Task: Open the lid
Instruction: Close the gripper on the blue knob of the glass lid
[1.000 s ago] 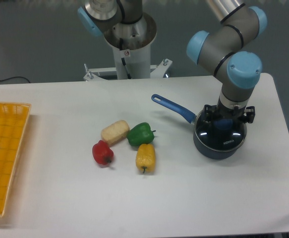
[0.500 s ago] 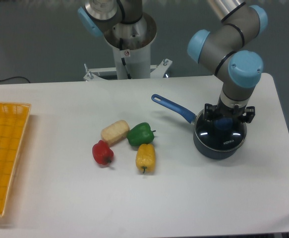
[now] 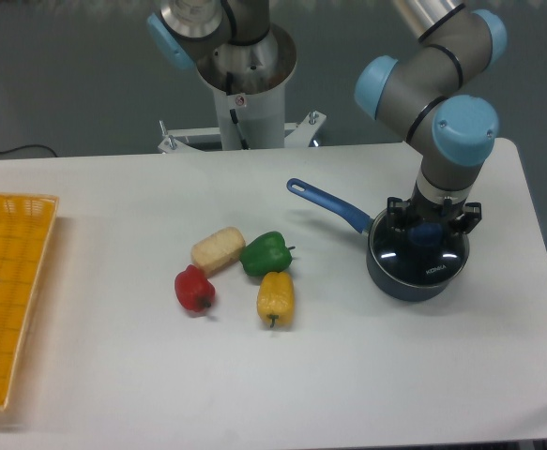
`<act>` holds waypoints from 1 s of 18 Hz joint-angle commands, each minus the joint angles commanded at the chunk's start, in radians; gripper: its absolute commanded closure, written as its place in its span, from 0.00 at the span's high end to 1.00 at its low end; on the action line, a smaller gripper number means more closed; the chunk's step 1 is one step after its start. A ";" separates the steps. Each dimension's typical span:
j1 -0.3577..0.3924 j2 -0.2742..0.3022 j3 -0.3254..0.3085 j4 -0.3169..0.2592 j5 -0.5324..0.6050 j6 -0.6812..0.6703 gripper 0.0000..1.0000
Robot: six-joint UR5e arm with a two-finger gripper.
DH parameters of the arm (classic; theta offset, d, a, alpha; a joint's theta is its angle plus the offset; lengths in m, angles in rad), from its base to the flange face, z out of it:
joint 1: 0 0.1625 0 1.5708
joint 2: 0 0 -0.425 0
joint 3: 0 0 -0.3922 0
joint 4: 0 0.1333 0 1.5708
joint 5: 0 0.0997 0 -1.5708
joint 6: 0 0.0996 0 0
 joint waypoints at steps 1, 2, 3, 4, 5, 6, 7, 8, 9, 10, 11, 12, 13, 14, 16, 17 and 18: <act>0.000 0.002 0.000 -0.002 0.000 0.000 0.68; 0.000 0.002 0.003 -0.002 0.000 0.000 0.68; 0.000 0.003 0.003 -0.002 0.000 0.000 0.68; 0.000 0.003 0.003 -0.002 0.000 0.000 0.68; 0.000 0.003 0.003 -0.003 0.000 0.000 0.68; 0.000 0.005 0.006 -0.011 0.002 0.000 0.68; 0.000 0.005 0.011 -0.024 0.002 0.000 0.67; 0.000 0.006 0.015 -0.034 0.000 0.000 0.67; 0.000 0.006 0.017 -0.037 0.000 0.000 0.67; -0.002 0.006 0.021 -0.037 0.000 0.000 0.67; -0.002 0.008 0.023 -0.037 0.000 0.000 0.67; -0.002 0.009 0.026 -0.038 0.000 0.002 0.67; -0.005 0.011 0.031 -0.041 0.000 0.005 0.67; -0.009 0.011 0.041 -0.058 0.000 0.009 0.67; -0.017 0.011 0.063 -0.090 0.000 0.032 0.67; -0.023 0.011 0.072 -0.104 0.000 0.044 0.67; -0.023 0.012 0.081 -0.116 0.000 0.052 0.67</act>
